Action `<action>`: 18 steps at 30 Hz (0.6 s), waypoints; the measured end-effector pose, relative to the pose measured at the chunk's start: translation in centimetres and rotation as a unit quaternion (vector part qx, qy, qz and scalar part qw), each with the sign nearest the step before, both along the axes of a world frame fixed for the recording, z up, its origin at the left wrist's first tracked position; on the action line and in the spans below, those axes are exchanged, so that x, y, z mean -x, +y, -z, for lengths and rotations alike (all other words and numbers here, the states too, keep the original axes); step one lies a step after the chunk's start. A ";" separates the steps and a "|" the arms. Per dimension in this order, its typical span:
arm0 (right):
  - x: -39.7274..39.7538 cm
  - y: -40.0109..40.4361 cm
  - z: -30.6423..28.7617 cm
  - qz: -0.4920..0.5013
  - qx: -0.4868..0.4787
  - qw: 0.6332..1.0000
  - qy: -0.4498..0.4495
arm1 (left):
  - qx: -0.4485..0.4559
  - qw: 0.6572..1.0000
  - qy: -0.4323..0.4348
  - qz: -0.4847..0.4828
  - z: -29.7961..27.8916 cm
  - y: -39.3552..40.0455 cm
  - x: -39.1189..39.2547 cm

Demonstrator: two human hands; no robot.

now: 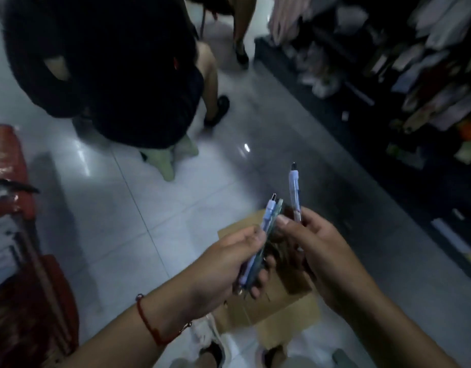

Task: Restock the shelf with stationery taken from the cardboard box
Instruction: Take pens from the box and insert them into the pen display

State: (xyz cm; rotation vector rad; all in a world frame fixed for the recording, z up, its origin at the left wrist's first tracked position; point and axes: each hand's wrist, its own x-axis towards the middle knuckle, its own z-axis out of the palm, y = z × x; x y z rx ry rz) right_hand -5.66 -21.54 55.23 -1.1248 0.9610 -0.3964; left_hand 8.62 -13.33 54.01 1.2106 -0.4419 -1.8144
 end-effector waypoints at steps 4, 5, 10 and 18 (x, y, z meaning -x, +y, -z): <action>-1.0 3.1 -7.4 -0.021 0.070 0.997 -0.009 | 0.056 0.996 -0.068 -0.013 -7.2 3.6 -0.2; -1.2 3.8 -8.7 -0.037 0.075 0.996 -0.014 | 0.069 0.992 -0.105 -0.019 -8.4 4.6 -0.1; -1.5 7.3 -12.5 -0.108 0.049 0.991 -0.054 | 0.102 0.915 -0.376 -0.105 -13.1 11.1 0.6; -2.7 13.1 -13.7 -0.379 0.209 0.901 -0.034 | -0.019 0.725 -0.659 -0.200 -16.6 27.3 2.5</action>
